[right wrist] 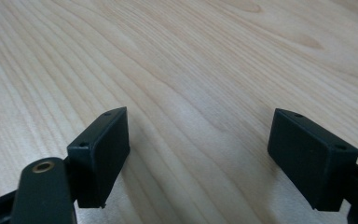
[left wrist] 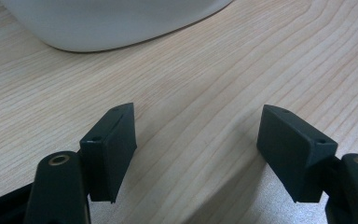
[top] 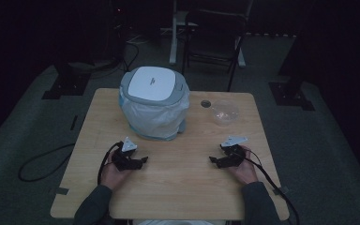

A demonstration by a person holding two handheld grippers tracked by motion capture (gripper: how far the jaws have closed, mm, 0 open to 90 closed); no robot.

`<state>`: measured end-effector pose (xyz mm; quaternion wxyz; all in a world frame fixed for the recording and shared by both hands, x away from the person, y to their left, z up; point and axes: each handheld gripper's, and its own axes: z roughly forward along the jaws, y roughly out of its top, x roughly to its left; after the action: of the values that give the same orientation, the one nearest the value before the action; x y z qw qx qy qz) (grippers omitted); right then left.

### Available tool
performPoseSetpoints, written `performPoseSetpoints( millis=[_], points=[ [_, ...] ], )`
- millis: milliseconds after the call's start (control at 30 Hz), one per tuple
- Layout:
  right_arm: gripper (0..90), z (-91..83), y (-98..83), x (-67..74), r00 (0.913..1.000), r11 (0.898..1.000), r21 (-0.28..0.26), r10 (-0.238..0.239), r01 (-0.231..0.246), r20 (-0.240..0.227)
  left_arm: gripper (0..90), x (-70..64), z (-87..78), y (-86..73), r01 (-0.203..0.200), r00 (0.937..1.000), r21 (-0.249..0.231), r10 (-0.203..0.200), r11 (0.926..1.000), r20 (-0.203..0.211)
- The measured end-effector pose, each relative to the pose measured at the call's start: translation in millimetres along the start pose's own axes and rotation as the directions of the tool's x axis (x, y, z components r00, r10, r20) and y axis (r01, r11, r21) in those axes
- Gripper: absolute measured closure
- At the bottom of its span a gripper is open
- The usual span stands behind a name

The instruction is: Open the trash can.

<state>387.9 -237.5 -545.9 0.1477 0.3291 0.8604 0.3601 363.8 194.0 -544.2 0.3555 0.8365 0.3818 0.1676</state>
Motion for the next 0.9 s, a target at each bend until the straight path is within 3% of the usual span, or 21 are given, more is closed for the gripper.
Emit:
performPoseSetpoints(
  millis=[567, 900],
  points=[
    [23.2, -27.8, 33.7, -0.7, 0.9983, 0.999, -0.043, -0.022, 0.024, 0.054, 28.8, -0.2, 0.0, 0.0, 0.002, 1.0000, 0.001, -0.002, 1.0000, -0.002],
    [39.9, -47.8, 62.0, -8.2, 0.9989, 0.997, -0.079, -0.023, 0.026, 0.042, 28.7, -0.4, 0.0, 0.0, 0.003, 1.0000, 0.000, -0.003, 1.0000, -0.004]
  ],
)
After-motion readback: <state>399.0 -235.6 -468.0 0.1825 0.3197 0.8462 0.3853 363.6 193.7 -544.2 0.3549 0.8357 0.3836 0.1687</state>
